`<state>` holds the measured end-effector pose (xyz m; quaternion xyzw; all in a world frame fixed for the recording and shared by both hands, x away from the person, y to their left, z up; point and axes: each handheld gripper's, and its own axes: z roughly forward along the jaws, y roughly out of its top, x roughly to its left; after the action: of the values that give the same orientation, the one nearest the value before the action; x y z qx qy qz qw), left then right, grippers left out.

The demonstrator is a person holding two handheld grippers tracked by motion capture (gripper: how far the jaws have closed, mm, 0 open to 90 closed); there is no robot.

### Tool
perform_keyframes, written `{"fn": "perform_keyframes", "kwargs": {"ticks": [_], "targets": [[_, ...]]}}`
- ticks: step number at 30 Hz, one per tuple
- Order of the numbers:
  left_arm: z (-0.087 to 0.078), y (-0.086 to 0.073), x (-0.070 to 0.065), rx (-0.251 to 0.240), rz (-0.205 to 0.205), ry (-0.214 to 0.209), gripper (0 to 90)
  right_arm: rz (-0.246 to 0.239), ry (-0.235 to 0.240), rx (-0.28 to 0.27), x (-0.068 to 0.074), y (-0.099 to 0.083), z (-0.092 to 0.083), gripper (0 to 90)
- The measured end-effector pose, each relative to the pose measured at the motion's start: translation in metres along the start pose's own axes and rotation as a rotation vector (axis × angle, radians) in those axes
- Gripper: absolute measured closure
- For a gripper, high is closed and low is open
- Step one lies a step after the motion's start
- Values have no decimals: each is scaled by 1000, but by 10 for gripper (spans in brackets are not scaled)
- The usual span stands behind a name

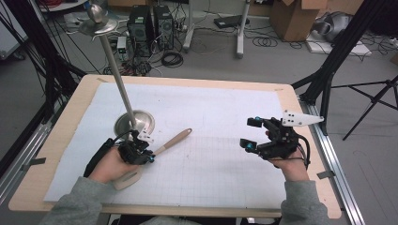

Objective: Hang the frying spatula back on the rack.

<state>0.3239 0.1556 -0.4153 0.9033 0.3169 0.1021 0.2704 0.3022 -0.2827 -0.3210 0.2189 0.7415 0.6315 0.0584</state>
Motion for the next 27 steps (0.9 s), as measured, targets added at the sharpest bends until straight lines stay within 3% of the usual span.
{"fn": "perform_keyframes", "kwargs": {"ticks": [9, 14, 18, 27], "targets": [[-13, -4, 6, -60, -26, -19, 777, 2, -1, -2, 0, 0, -1, 106], [-26, -6, 11, -113, -37, -52, 777, 4, -5, -5, 0, 0, -2, 106], [-36, -9, 16, -156, -31, -64, 777, 2, -4, -7, 0, 0, -2, 106], [-50, -16, 23, -188, -2, -58, 777, 3, -2, -1, -1, 0, -1, 105]]}}
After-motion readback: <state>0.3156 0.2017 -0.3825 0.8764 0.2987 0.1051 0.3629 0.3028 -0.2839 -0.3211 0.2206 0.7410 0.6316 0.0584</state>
